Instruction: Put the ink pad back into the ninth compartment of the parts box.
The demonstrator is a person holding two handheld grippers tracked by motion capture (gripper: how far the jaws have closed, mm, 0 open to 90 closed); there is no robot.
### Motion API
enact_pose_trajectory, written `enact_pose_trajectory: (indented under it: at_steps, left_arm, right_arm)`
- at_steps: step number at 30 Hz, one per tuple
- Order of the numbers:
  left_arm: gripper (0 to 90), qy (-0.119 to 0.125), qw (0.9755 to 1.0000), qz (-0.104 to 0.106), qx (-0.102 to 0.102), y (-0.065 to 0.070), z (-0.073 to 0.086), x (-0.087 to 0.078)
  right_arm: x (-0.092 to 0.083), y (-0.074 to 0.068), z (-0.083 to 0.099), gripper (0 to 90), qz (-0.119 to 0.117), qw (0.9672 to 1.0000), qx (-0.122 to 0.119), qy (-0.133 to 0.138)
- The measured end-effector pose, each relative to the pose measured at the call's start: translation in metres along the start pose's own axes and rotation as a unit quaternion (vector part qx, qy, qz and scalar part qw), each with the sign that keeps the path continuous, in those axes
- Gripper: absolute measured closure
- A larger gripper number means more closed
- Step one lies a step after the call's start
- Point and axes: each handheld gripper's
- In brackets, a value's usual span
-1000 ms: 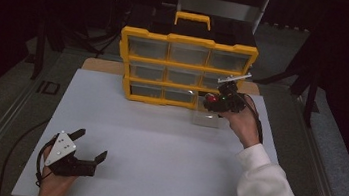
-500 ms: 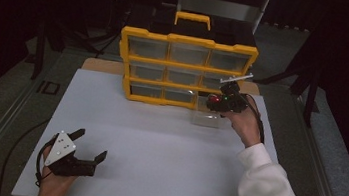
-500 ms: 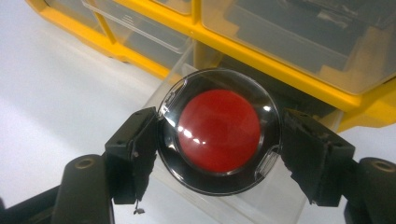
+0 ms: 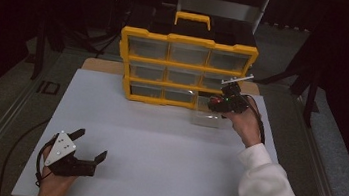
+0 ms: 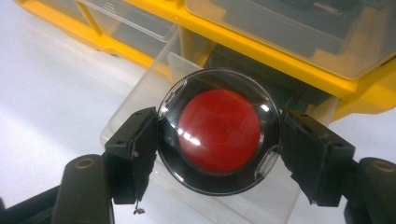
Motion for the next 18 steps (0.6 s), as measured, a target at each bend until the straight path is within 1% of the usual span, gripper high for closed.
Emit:
enact_pose_trajectory:
  at_steps: [4, 7, 12, 14, 18]
  left_arm:
    - [0.4, 0.000, 1.0000, 0.000, -0.001, 0.0000, 0.0000, 0.0000]
    - [0.4, 0.000, 1.0000, 0.001, 0.000, 0.0003, -0.0001, 0.0004]
    - [0.4, 0.000, 1.0000, 0.000, 0.000, 0.0001, 0.0001, 0.0003]
    - [0.4, 0.000, 1.0000, 0.000, -0.001, 0.0002, 0.0002, 0.0004]
    - [0.4, 0.000, 1.0000, 0.001, 0.000, 0.0003, 0.0000, 0.0005]
  right_arm:
    - [0.0008, 0.0014, 0.0011, 29.5, 0.004, 1.0000, 0.003, 0.000]
    - [0.0007, 0.0025, 0.0007, 29.5, 0.007, 0.9999, 0.011, 0.006]
    - [0.0005, 0.0021, 0.0010, 29.5, 0.006, 0.9998, 0.015, 0.011]
    - [0.0002, 0.0017, 0.0014, 29.5, 0.012, 0.9997, 0.017, 0.015]
    - [0.0002, 0.0015, 0.0024, 29.4, 0.007, 0.9996, 0.020, 0.019]
Point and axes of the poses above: each handheld gripper's, and its own axes: x roughly forward along the jaws, z roughly out of its underside, y roughly to its right, and after that the axes turned 15 degrees about x, right-handed
